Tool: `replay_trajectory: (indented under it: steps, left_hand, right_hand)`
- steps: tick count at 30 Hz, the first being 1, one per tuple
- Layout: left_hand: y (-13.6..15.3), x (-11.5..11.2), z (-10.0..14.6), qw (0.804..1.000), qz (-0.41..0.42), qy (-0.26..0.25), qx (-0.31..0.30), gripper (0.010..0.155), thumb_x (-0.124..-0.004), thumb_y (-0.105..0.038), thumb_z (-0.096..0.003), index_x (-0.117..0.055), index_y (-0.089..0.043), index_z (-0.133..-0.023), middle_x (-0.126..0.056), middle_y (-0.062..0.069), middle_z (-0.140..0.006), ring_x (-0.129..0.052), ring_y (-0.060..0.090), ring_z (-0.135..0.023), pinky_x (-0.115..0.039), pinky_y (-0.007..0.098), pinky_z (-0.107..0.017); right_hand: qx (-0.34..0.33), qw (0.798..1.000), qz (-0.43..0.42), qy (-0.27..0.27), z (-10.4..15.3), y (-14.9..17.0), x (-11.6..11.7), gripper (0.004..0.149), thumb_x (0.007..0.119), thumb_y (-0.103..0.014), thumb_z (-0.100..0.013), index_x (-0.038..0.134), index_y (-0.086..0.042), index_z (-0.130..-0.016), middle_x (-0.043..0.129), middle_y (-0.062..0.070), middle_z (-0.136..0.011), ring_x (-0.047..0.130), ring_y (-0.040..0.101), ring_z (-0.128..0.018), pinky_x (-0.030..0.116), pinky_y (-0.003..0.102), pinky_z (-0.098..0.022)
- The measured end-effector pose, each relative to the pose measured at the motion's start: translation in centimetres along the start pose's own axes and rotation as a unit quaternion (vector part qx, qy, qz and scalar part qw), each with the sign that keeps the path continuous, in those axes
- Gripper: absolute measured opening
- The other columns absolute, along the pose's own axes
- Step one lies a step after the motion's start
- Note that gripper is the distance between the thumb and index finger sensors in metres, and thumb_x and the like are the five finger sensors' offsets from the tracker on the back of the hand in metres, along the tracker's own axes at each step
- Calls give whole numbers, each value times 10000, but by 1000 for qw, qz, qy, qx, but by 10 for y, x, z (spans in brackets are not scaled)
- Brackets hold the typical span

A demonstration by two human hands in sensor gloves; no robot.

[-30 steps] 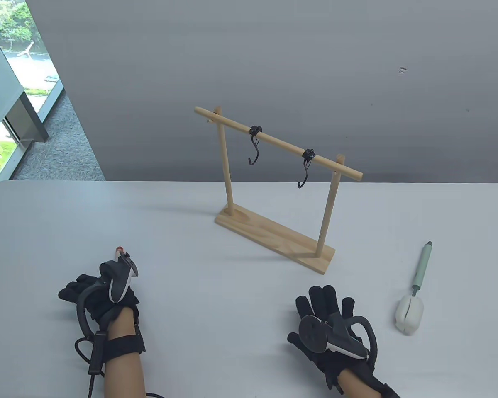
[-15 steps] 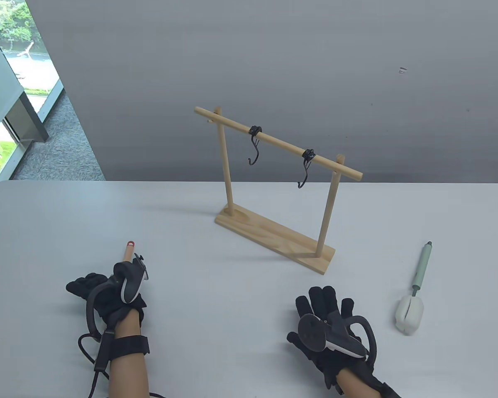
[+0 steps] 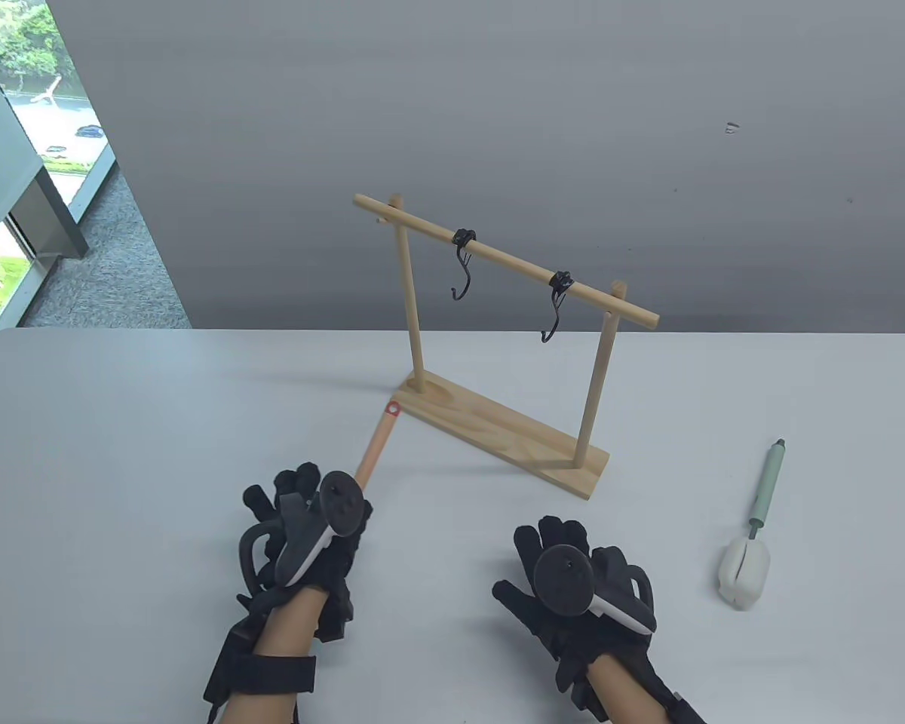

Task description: Hook cup brush handle onto s-hook

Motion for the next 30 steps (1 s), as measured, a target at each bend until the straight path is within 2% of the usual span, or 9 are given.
replay_trajectory:
  steps: [5, 10, 17, 20, 30]
  left_hand:
    - [-48, -11, 35, 995, 7, -8, -97, 553, -654, -590, -408, -820, -284, -838, -607, 92, -1127, -592, 407, -1078, -288, 712, -706]
    - [-75, -22, 57, 989, 12, -21, -147, 553, -649, -592, -408, -816, -288, -839, -607, 92, -1126, -597, 406, -1076, -290, 712, -702]
    - [-79, -28, 74, 986, 6, -47, -161, 550, -649, -588, -409, -815, -287, -838, -624, 91, -1117, -617, 405, -1066, -304, 713, -697]
    - [-80, -26, 78, 985, 14, -60, -161, 554, -653, -587, -407, -829, -274, -829, -634, 84, -1113, -627, 398, -1064, -305, 713, -697]
    - [-76, -26, 77, 986, 31, -54, -152, 552, -631, -602, -414, -794, -307, -852, -640, 82, -1115, -635, 398, -1063, -303, 716, -696]
  right_hand:
    - [-15, 990, -134, 32, -15, -16, 1, 775, 484, -591, -572, 301, -56, -1103, 241, 304, -1080, 278, 567, -965, 345, 719, -588]
    - [-42, 982, -184, 18, -21, -27, 12, 775, 460, -595, -584, 300, -39, -1099, 266, 309, -1076, 314, 572, -957, 385, 705, -589]
    - [-49, 971, -233, 25, -20, -25, 18, 717, 475, -562, -598, 387, -42, -1083, 358, 284, -1079, 407, 551, -964, 430, 681, -603]
    - [-54, 962, -267, 29, -21, -24, 20, 666, 500, -532, -602, 465, -54, -1064, 452, 264, -1070, 500, 533, -959, 462, 671, -605]
    - [-48, 946, -317, 47, -25, -19, 17, 590, 566, -475, -600, 565, -58, -1019, 572, 250, -1029, 637, 508, -917, 518, 651, -602]
Point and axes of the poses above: the tracker on the back of each hand, its own y axis roughly to the little-finger side, its own z axis roughly from the fingertips to the wrist, x = y × z, the point moved 1 cm from there along -z, roughly from the wrist to the fingertips
